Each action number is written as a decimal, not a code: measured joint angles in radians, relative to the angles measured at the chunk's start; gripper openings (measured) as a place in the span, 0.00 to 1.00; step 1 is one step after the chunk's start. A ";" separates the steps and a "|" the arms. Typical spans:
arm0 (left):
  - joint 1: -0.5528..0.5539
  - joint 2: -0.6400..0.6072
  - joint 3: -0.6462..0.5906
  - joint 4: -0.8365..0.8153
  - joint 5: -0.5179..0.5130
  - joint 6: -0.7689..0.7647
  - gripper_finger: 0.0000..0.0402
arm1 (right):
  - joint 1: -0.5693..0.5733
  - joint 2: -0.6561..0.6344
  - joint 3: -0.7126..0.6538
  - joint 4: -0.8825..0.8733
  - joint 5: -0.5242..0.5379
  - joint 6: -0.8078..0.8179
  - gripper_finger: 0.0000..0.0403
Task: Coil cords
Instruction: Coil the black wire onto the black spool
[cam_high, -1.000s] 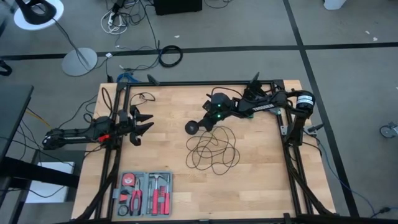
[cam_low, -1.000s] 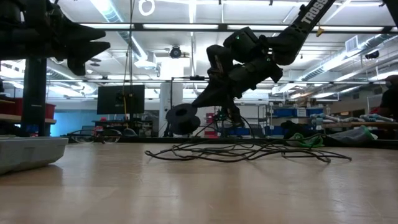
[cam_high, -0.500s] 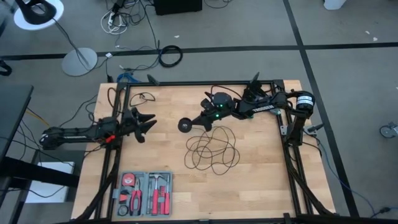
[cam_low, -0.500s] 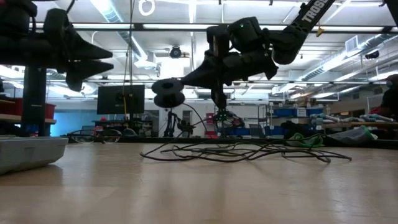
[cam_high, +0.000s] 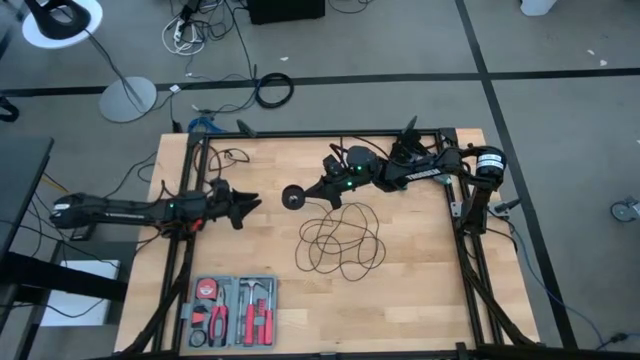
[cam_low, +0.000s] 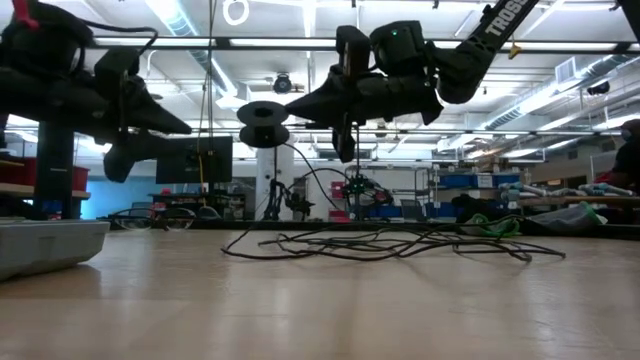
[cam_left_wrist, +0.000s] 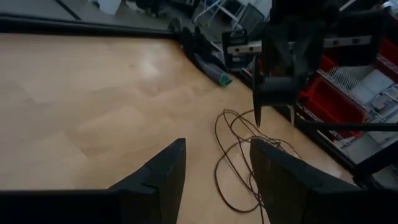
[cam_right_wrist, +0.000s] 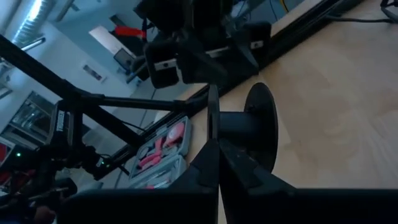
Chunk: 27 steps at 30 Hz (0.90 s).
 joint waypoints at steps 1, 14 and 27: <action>0.000 0.023 0.000 0.021 0.004 -0.001 0.46 | 0.000 0.000 0.000 0.002 0.000 0.000 0.00; 0.002 0.228 0.000 0.230 -0.029 -0.047 0.46 | 0.006 0.000 0.000 0.005 -0.002 0.010 0.00; 0.051 0.346 0.000 0.283 -0.030 -0.080 0.46 | 0.019 0.000 0.000 0.006 -0.002 0.009 0.00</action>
